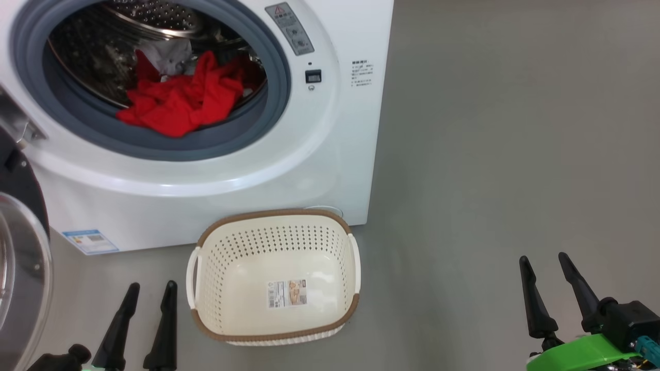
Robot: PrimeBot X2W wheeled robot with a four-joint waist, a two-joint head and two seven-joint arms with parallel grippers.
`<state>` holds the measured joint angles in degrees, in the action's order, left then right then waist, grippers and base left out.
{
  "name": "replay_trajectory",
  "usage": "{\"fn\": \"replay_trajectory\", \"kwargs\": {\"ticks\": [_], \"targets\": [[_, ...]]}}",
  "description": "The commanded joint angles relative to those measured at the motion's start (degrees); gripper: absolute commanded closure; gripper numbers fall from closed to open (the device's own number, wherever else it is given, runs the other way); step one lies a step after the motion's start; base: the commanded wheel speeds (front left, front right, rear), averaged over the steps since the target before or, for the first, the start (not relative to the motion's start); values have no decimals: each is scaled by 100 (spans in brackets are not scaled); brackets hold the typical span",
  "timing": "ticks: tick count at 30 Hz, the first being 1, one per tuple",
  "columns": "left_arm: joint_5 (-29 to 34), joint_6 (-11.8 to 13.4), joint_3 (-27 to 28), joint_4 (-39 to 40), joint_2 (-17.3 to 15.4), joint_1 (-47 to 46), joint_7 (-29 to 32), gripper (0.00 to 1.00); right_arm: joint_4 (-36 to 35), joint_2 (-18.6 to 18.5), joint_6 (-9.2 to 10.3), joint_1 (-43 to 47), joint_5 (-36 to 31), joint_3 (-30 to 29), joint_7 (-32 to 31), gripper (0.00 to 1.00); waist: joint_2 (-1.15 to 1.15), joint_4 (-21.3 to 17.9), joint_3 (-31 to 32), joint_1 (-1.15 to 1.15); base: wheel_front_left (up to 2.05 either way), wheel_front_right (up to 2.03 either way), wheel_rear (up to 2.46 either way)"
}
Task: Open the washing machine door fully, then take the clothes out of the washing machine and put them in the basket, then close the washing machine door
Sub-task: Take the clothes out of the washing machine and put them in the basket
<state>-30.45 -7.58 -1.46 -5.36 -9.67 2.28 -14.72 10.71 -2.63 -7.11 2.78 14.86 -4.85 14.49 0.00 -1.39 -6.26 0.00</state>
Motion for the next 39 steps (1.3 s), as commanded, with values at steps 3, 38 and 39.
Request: {"fn": "replay_trajectory", "kwargs": {"ticks": [3, 38, 39], "targets": [[-81, 9, 194, 107, -131, -265, -28, 0, -159, -35, -37, -247, -31, 132, 51, 0, 0, 12, -41, 0, 140, -140, 0], [301, 9, -103, -1978, -450, -2531, -28, 0, -208, -25, -37, -745, 119, 488, 51, 0, 0, -272, -1143, 0, 24, -24, 0], [288, 9, -105, -2101, -485, -2742, -28, 0, -226, -25, -37, -783, 136, 498, 51, 0, 0, -310, -1241, 0, 0, 0, 0]]}}
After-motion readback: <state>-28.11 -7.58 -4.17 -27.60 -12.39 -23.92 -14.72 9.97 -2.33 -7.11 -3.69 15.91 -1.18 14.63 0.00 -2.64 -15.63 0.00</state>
